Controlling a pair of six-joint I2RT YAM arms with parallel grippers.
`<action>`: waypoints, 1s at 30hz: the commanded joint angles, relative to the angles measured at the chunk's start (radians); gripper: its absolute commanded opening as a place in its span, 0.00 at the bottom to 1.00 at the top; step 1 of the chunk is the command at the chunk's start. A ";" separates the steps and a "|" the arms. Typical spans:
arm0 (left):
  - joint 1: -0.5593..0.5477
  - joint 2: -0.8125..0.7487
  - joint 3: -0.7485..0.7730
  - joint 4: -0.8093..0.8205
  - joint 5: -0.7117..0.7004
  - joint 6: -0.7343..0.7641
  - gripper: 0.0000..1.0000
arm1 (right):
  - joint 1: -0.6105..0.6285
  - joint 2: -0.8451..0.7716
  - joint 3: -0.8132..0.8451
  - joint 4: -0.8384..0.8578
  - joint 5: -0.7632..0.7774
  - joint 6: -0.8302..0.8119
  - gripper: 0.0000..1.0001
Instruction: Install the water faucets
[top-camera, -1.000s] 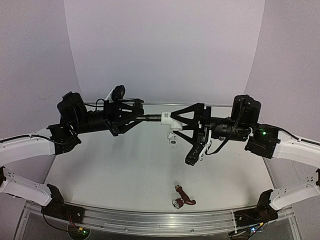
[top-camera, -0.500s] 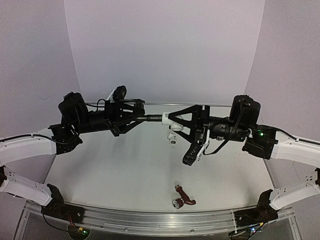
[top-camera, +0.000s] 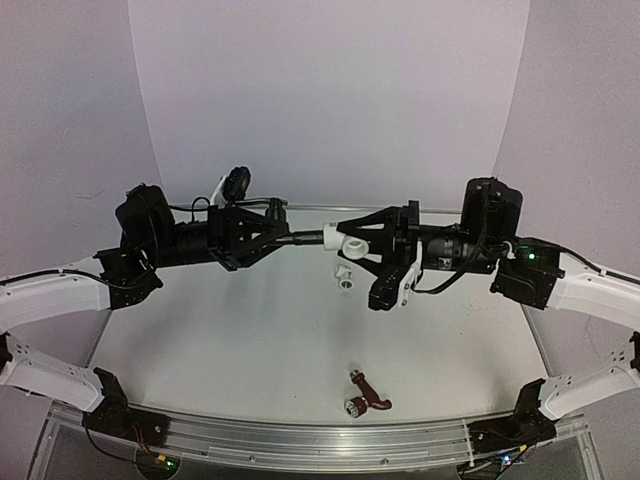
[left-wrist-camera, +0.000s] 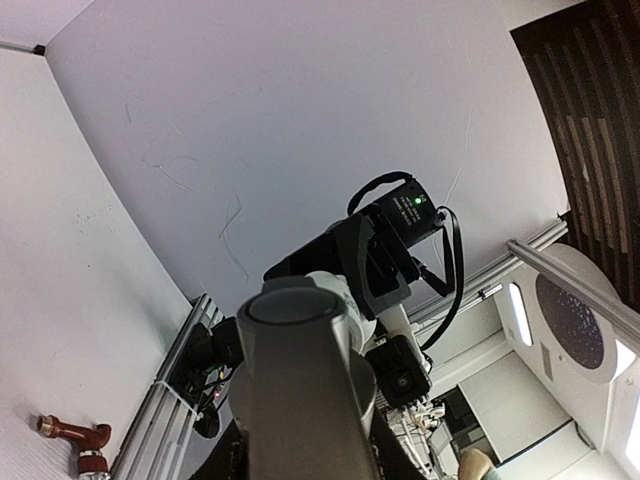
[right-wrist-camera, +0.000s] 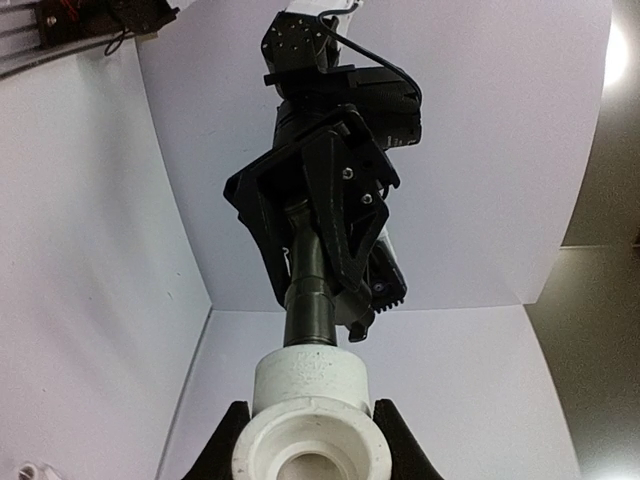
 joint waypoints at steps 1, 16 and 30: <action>0.001 -0.022 0.052 -0.019 0.005 0.105 0.00 | 0.006 -0.008 0.060 0.001 -0.035 0.140 0.00; 0.000 -0.009 0.049 0.030 0.092 0.194 0.10 | 0.007 0.020 0.124 -0.010 -0.067 0.422 0.00; -0.001 -0.035 0.023 0.083 0.105 0.222 0.00 | 0.007 0.029 0.143 -0.014 -0.059 0.506 0.00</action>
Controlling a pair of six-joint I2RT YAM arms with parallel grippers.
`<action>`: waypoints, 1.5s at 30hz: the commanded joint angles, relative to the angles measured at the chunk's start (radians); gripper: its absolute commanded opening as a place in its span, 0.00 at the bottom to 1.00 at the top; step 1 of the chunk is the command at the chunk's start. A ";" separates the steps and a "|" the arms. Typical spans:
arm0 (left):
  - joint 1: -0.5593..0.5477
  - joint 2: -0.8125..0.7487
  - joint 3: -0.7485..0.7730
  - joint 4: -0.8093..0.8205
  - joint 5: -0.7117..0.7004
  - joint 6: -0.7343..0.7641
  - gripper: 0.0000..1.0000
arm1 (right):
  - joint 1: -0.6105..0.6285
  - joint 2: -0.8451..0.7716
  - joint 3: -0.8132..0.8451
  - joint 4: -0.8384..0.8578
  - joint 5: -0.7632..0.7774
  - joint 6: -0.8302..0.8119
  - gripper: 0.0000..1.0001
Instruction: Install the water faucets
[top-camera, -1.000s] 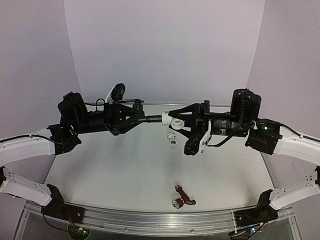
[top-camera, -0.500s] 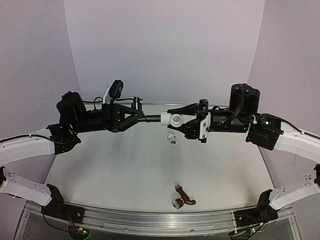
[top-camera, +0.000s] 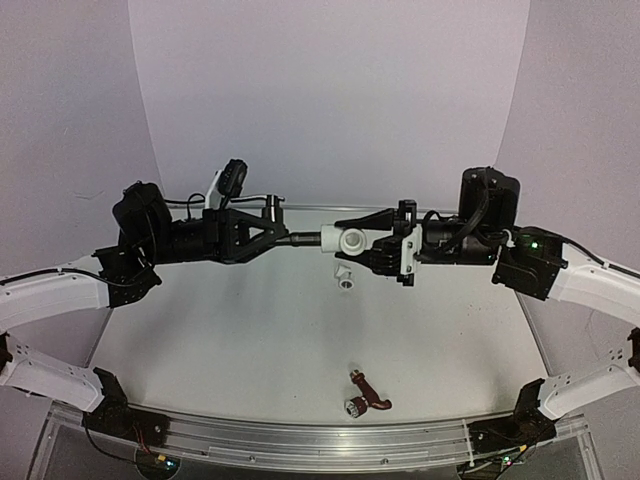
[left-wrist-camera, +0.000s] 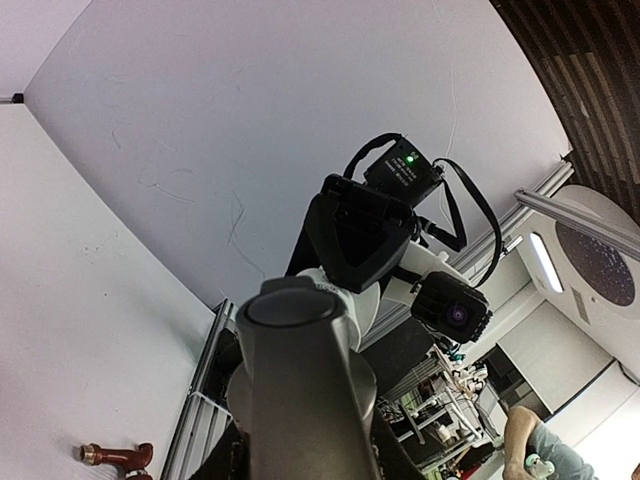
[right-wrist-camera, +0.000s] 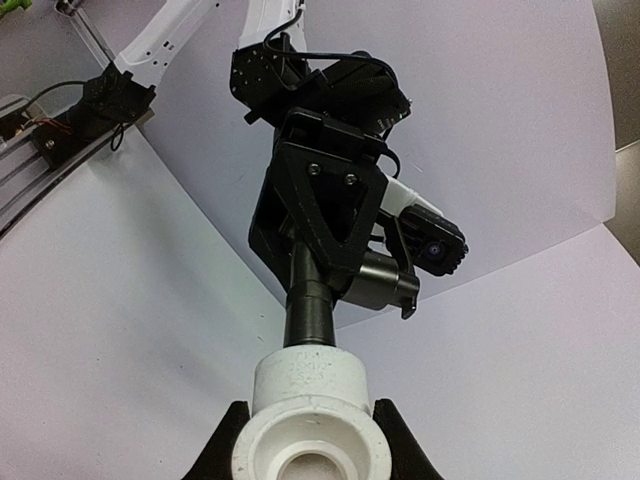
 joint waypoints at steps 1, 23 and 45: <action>-0.011 -0.042 0.011 0.075 0.024 0.048 0.00 | 0.007 0.008 0.075 0.084 -0.015 0.144 0.00; -0.096 -0.207 0.044 -0.327 -0.154 0.701 0.00 | -0.046 0.197 0.271 -0.076 -0.353 1.517 0.00; -0.093 -0.208 0.015 -0.183 -0.383 0.223 0.00 | -0.242 0.246 0.392 -0.131 -0.316 1.395 0.97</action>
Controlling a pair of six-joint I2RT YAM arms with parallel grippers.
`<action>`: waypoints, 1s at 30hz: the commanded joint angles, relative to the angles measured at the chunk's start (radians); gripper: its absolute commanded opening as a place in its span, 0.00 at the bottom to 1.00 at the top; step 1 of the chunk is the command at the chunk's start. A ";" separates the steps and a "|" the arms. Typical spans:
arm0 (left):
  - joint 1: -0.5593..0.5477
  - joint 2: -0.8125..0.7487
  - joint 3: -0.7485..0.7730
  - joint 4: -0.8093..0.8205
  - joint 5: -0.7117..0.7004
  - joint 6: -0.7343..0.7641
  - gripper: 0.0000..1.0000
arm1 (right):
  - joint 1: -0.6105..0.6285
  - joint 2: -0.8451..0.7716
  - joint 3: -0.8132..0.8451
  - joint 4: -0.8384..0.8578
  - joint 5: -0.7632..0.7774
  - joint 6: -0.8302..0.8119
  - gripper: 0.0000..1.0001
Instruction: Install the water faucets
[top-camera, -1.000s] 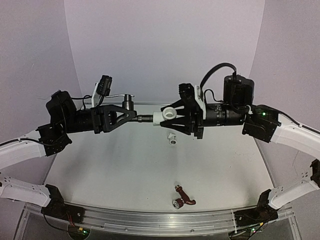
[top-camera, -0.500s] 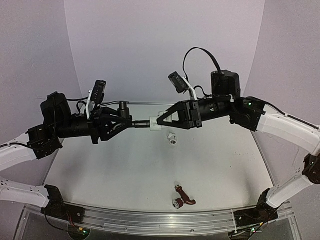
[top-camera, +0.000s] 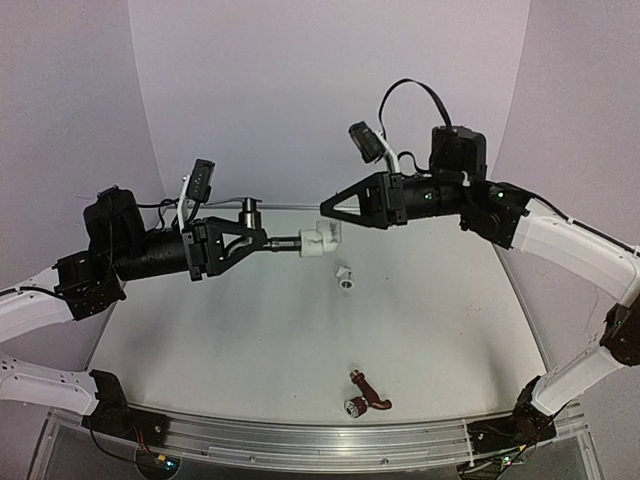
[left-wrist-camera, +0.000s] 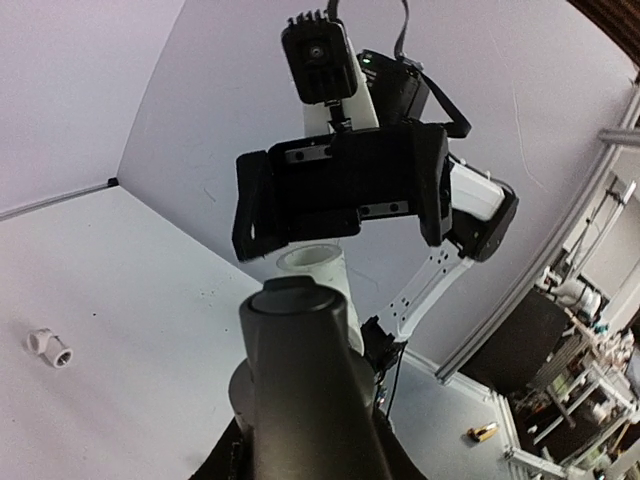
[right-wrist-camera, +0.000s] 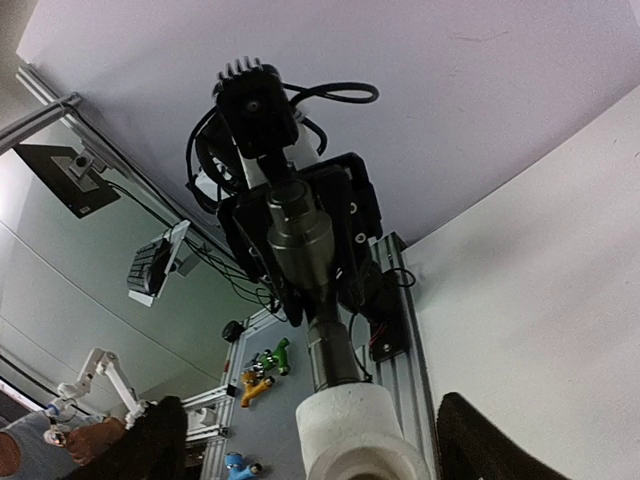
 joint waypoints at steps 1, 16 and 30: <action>0.008 0.012 0.002 0.194 -0.057 -0.256 0.00 | -0.062 -0.012 0.123 -0.100 0.187 -0.357 0.98; 0.024 0.084 -0.065 0.406 -0.001 -0.641 0.00 | 0.042 -0.228 -0.059 -0.193 0.322 -1.645 0.98; 0.024 0.179 -0.040 0.531 0.165 -0.730 0.00 | 0.196 -0.261 -0.255 -0.015 0.523 -2.072 0.69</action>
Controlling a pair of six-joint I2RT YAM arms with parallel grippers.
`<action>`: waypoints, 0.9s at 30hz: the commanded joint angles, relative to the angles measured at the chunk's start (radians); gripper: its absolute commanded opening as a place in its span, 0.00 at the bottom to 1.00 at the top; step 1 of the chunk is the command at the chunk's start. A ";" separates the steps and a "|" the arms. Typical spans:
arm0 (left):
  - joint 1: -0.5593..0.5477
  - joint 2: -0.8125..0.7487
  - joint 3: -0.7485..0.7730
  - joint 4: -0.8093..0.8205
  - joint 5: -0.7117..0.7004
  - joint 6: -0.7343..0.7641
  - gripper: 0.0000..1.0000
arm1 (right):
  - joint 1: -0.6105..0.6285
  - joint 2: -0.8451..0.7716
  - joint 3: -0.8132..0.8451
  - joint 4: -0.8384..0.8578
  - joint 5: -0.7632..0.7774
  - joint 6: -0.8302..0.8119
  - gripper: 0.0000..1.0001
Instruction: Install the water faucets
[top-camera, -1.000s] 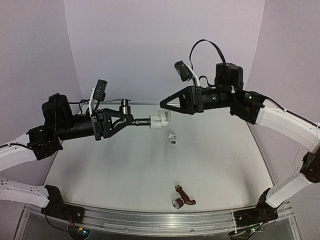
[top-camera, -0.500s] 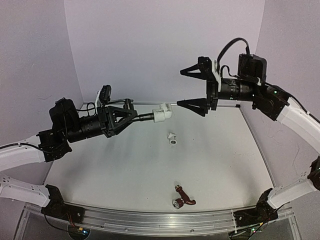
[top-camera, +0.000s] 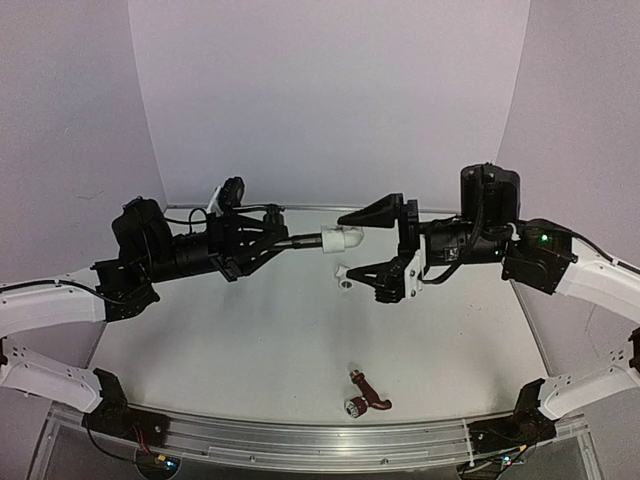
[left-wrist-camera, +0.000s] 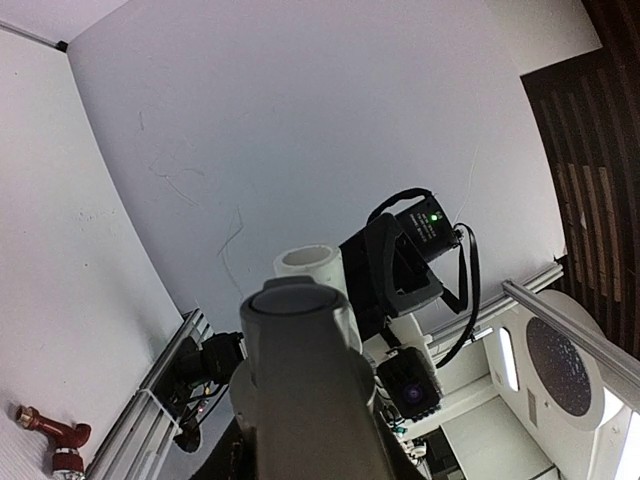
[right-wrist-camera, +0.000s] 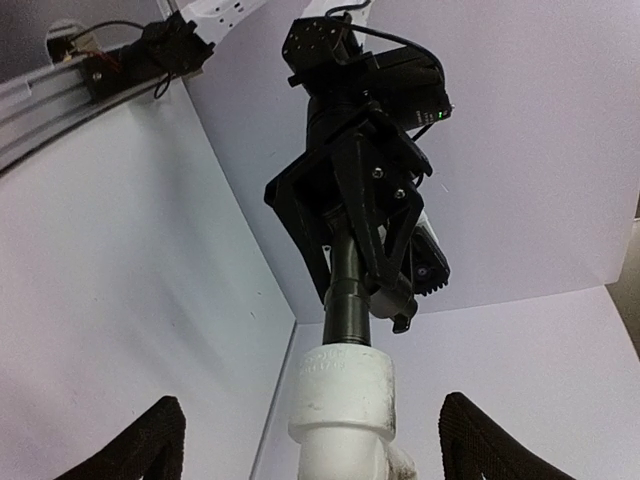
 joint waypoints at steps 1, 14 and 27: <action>0.004 0.012 0.037 0.171 0.081 -0.031 0.00 | 0.016 0.004 -0.029 0.123 0.077 -0.111 0.66; 0.003 -0.023 0.052 0.079 0.118 0.224 0.00 | 0.019 0.045 0.077 0.057 0.073 0.280 0.22; -0.032 -0.085 0.086 -0.149 0.099 0.825 0.00 | 0.019 0.159 0.265 -0.138 -0.169 1.162 0.12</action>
